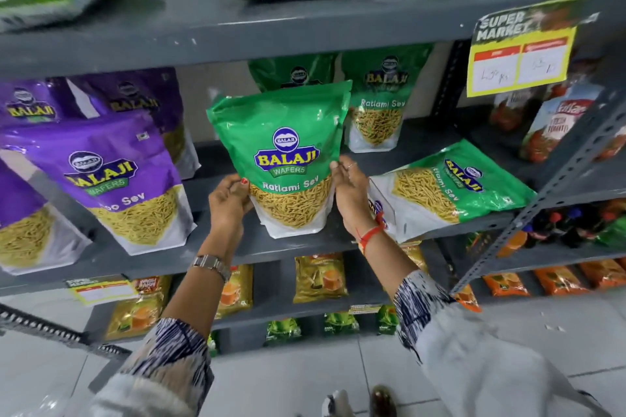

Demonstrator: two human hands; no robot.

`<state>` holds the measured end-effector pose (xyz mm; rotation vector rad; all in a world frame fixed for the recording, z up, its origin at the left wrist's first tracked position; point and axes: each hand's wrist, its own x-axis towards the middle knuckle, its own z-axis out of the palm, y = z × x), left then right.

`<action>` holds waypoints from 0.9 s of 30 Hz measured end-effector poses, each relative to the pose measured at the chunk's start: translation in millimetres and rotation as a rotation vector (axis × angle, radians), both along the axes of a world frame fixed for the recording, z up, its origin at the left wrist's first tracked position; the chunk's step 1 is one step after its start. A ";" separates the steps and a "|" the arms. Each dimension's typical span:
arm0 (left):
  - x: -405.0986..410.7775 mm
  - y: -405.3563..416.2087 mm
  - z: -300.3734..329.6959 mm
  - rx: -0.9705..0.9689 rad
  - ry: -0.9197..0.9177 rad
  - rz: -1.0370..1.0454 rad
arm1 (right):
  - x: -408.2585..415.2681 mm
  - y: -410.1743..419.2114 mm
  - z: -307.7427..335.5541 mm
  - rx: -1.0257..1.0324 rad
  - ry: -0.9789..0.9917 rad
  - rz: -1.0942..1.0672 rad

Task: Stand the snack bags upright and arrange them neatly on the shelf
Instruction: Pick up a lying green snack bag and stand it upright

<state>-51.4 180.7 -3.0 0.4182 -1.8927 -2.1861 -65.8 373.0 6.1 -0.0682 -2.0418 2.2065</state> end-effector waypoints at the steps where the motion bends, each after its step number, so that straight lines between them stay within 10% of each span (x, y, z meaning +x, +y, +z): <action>1: -3.0 -1.2 -2.5 -0.004 0.006 0.007 | -3.7 -0.4 -0.6 0.000 -0.021 0.002; 12: 20.9 61.5 -16.3 -0.323 0.383 0.534 | 22.0 43.2 -2.8 -0.140 0.082 -0.234; 20: -7.6 170.7 -4.9 -0.604 0.471 -0.101 | 44.9 130.5 -39.2 -0.337 -0.166 -0.926; 27: -115.6 234.2 0.8 -0.794 -0.126 -0.476 | 45.6 150.0 -59.0 -0.467 -0.387 -0.552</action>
